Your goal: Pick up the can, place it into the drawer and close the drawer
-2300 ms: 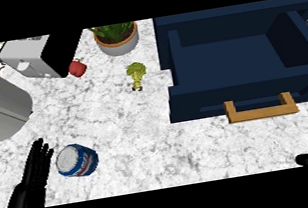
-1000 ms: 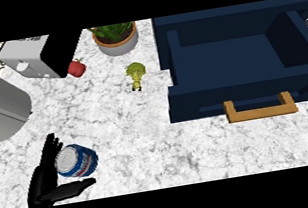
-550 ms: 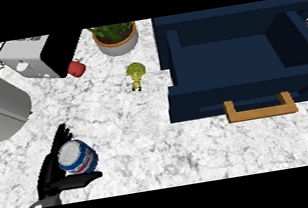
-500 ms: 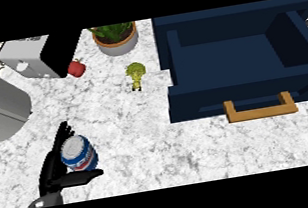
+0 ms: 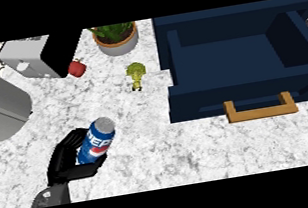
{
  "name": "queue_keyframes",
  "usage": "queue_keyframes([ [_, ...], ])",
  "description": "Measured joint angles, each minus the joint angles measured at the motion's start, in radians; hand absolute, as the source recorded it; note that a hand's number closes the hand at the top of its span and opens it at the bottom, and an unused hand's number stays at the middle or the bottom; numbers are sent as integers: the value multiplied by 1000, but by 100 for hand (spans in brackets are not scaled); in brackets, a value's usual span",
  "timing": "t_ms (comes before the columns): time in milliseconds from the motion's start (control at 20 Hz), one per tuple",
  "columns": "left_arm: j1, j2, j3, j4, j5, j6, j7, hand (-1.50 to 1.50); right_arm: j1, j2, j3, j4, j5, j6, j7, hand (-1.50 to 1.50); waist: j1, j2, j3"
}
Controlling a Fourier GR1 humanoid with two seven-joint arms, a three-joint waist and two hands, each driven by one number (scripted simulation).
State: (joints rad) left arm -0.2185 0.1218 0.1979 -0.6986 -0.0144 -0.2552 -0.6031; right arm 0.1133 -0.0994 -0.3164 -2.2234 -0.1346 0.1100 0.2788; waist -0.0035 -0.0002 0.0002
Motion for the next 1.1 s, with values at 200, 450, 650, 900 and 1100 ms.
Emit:
queue_keyframes([
  [200, -19, -20, -20, 4, 0, -1, -17, 150, 3, 8, -2, 1, 14, -3, -8, -150, 0, 0, 0],
  [450, -94, -56, -4, 14, 35, 53, 10, 150, -16, 4, -1, 7, 22, -4, 0, -150, -2, 1, 0],
  [650, -240, -91, 44, 90, 57, 167, 33, 150, -18, 11, 16, -8, 40, -11, 5, -150, -10, 3, -1],
  [900, -349, -95, 55, 103, 82, 203, 87, 150, -2, 15, 9, -18, 44, -6, -2, -150, -7, 1, -1],
  [1100, -366, -111, -6, 9, 86, 243, 175, 150, -26, 3, 4, -42, 53, -23, 34, -150, -1, -1, 0],
])
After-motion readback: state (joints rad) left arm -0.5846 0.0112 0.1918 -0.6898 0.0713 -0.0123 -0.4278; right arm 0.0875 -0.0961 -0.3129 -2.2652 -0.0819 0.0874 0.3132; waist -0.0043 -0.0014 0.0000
